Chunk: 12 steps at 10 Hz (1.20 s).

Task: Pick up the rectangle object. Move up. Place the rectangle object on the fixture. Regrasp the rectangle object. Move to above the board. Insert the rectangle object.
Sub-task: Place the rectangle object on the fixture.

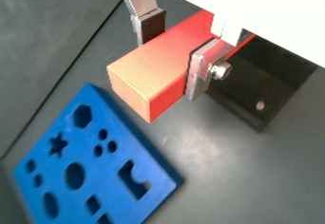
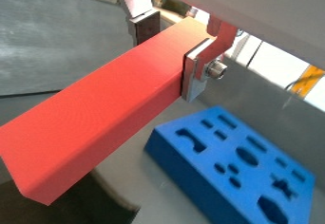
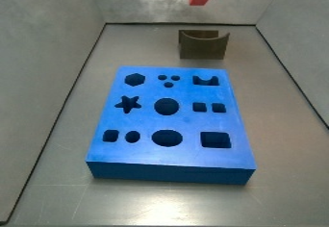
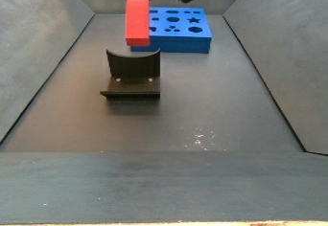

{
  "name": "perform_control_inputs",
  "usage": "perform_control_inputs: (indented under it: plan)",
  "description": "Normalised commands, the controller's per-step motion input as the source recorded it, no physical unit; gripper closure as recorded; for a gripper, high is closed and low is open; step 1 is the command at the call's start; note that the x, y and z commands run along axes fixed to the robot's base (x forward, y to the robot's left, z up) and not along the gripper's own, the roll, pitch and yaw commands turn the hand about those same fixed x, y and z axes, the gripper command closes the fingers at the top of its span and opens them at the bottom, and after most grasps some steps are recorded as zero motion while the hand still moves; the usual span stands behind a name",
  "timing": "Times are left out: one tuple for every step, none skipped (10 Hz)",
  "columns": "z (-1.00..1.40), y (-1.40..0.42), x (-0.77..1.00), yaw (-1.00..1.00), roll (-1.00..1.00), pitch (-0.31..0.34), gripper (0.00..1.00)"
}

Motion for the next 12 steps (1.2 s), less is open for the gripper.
perform_control_inputs:
  plan:
    - [-0.03,0.05,0.16,-0.15,-1.00,0.109,1.00]
    - [-0.03,0.05,0.12,-0.18,-0.99,0.115,1.00]
    - [-0.03,0.05,0.10,-0.18,-0.81,0.094,1.00]
    - [-0.03,0.06,0.09,-0.18,-0.64,0.069,1.00]
    - [-0.03,0.05,0.10,-0.17,-0.41,0.046,1.00]
    - [-0.02,0.05,0.10,-0.16,-0.27,0.037,1.00]
    - [-0.01,0.04,0.09,-0.15,-0.20,0.016,1.00]
    - [-1.00,0.13,0.10,-0.13,-0.13,0.016,1.00]
    - [-1.00,0.13,0.11,-0.12,-0.12,0.002,1.00]
    - [-1.00,0.12,0.12,-0.11,-0.12,-0.010,1.00]
    - [-1.00,0.12,0.13,-0.10,-0.11,-0.012,1.00]
    - [-1.00,0.11,0.13,-0.08,-0.10,-0.025,1.00]
